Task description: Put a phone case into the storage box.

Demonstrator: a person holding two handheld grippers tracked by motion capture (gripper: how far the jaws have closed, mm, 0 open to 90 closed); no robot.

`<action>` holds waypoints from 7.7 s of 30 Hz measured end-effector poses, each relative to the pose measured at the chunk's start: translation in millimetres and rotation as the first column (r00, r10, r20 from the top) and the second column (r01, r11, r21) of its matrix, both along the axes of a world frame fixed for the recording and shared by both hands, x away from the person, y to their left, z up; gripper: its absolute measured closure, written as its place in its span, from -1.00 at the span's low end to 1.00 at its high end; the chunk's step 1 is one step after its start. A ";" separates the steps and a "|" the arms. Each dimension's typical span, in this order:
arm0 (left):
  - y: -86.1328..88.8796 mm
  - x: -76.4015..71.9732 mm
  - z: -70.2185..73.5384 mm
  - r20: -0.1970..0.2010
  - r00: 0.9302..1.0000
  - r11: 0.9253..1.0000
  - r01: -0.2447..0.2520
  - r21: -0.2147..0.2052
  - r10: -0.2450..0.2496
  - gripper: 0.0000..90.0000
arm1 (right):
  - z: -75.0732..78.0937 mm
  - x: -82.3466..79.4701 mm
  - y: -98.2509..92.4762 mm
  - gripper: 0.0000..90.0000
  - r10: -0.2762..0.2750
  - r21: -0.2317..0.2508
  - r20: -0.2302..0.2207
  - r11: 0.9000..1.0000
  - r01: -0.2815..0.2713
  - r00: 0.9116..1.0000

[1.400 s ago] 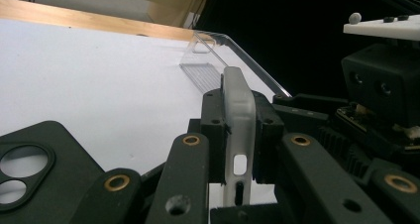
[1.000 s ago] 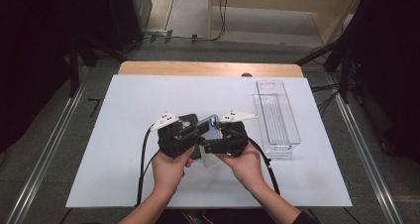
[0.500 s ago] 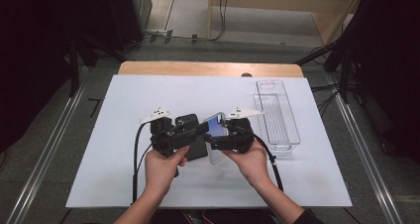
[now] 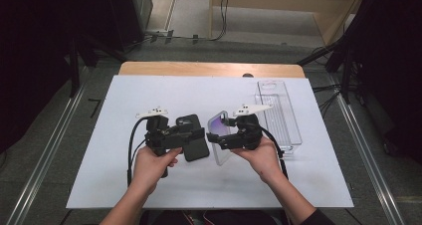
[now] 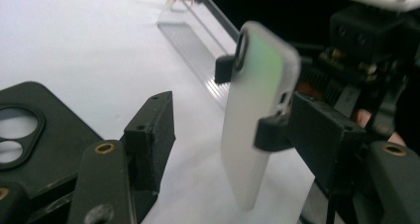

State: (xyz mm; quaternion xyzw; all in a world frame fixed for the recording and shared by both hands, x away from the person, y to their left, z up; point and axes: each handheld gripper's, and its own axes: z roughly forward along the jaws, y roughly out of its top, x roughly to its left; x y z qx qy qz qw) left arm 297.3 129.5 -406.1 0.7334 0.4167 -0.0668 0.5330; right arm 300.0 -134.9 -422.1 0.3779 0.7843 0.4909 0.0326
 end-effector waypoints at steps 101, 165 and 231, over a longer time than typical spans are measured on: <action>73.7 -10.6 -43.5 0.051 0.989 0.962 0.122 0.245 -0.138 -0.21 | 28.5 106.4 -150.4 -0.67 -0.643 -0.040 0.096 0.761 0.648 0.760; 77.7 -11.2 -48.3 0.042 0.991 0.963 0.117 0.245 -0.131 -0.21 | -45.0 175.6 -127.7 -0.69 -0.716 -0.131 0.151 0.669 0.732 0.682; 72.3 -2.1 -43.2 0.009 0.990 0.963 0.134 0.234 -0.140 -0.28 | 10.1 100.9 -123.0 -0.97 -0.452 -0.119 0.021 0.884 0.452 0.892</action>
